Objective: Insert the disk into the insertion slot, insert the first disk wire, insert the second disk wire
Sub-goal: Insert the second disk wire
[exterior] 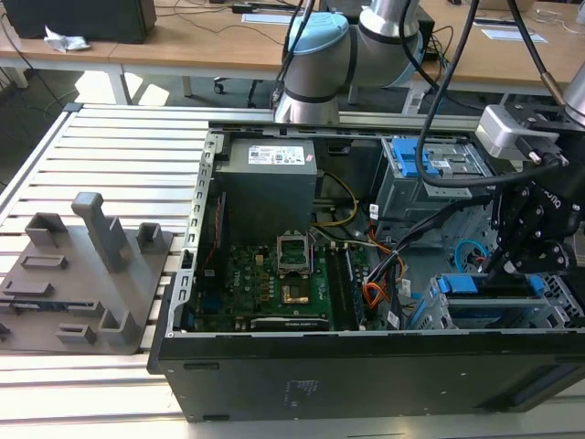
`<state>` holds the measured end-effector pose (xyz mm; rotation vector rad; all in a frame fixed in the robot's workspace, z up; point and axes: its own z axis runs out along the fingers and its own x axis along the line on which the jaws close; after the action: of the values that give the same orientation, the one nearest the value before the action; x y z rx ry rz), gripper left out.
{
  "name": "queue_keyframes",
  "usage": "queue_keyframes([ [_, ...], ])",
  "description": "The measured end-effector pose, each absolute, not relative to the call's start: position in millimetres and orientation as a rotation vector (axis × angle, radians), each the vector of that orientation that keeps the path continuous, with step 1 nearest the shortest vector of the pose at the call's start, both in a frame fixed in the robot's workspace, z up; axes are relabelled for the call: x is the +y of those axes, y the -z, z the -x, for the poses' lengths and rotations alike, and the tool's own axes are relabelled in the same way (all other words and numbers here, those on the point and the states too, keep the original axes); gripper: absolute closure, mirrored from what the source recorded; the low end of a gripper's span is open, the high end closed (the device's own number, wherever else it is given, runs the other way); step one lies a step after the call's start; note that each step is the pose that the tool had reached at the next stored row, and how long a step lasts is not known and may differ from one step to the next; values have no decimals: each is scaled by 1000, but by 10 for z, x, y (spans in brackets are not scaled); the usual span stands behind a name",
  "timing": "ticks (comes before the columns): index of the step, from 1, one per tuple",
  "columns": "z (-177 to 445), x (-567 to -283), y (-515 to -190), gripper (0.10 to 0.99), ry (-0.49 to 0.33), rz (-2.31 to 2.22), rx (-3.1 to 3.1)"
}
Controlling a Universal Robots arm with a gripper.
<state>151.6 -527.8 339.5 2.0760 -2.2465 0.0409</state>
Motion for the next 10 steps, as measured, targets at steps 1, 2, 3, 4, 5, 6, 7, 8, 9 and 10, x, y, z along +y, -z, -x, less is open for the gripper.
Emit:
queue_keyframes([
  [1, -1516, -5281, -3387, 922, -41, -2076, -2247],
  [2, -1515, -5282, -3377, 922, -41, -2076, -2246],
  [3, -1516, -5282, -3375, 922, -41, -2076, -2247],
  [4, -1515, -5282, -3374, 922, -41, -2076, -2247],
  [5, -1515, -5281, -3371, 922, -40, -2076, -2247],
  [6, -1516, -5281, -3372, 922, -40, -2076, -2247],
  [7, -1516, -5281, -3371, 910, -40, -2076, -2247],
  [8, -1516, -5281, -3370, 910, -40, -2076, -2247],
  [9, -1516, -5281, -3370, 851, -40, -2076, -2247],
  [10, -1516, -5281, -3370, 851, -40, -2076, -2247],
])
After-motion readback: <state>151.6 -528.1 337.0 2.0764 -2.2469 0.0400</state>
